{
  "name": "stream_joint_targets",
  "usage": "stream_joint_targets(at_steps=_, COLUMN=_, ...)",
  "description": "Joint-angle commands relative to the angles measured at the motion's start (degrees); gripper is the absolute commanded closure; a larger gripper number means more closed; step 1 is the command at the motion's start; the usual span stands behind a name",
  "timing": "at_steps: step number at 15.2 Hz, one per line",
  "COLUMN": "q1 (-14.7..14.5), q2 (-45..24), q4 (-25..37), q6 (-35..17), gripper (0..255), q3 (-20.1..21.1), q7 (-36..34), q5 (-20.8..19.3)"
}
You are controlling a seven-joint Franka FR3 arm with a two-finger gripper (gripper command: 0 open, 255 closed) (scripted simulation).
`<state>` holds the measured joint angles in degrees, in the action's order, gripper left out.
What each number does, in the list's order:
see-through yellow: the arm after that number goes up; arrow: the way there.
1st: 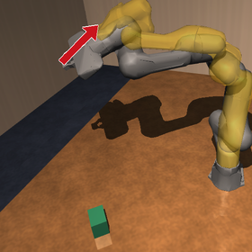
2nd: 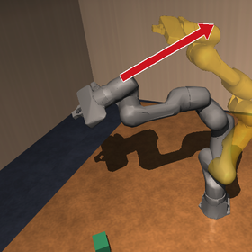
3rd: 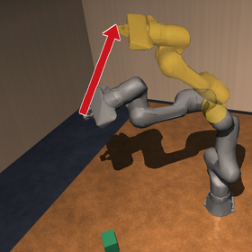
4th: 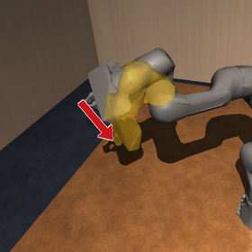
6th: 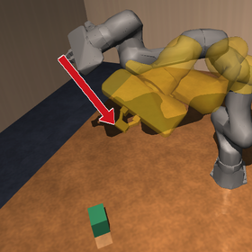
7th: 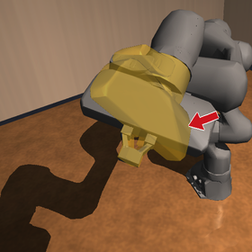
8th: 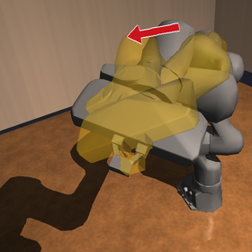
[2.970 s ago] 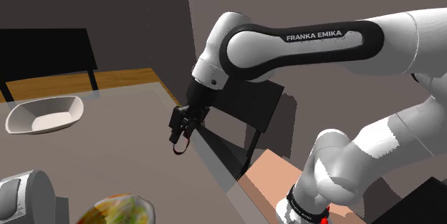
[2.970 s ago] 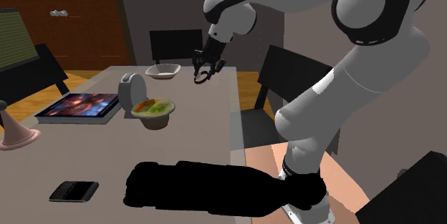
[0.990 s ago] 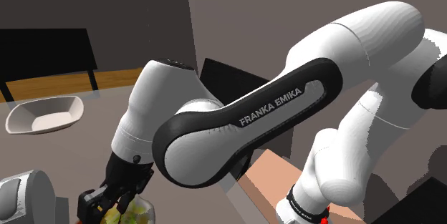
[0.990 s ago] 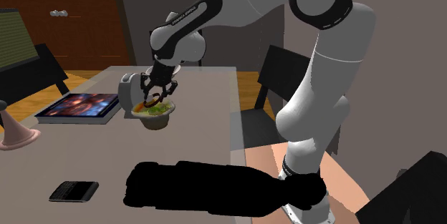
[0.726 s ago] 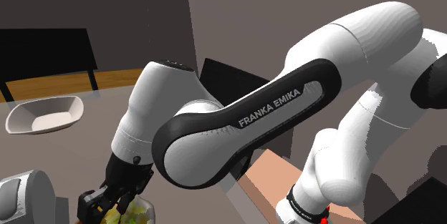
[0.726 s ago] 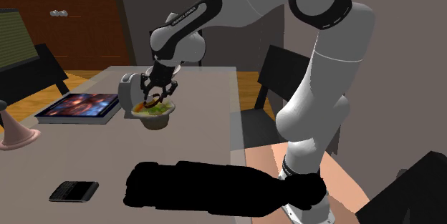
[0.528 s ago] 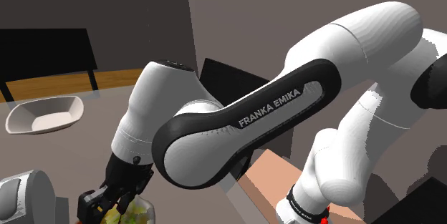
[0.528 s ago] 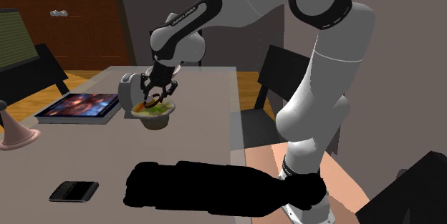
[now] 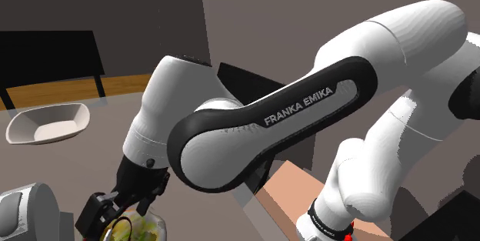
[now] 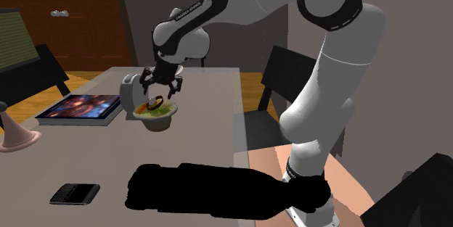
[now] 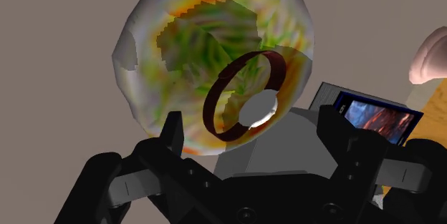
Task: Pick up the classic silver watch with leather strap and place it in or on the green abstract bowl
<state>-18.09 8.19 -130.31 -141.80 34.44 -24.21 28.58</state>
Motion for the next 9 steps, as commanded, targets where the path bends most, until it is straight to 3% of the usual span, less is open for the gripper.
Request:
stream_joint_targets(at_steps=1, q1=0.18, q2=3.16, q4=0.32, q6=3.69, gripper=0, q3=-1.18, q7=0.81, q5=1.11)
stream_joint_targets(at_steps=9, q1=0.18, q2=4.48, q4=0.56, q6=5.33, gripper=0, q3=-1.83, q7=1.05, q5=1.42)
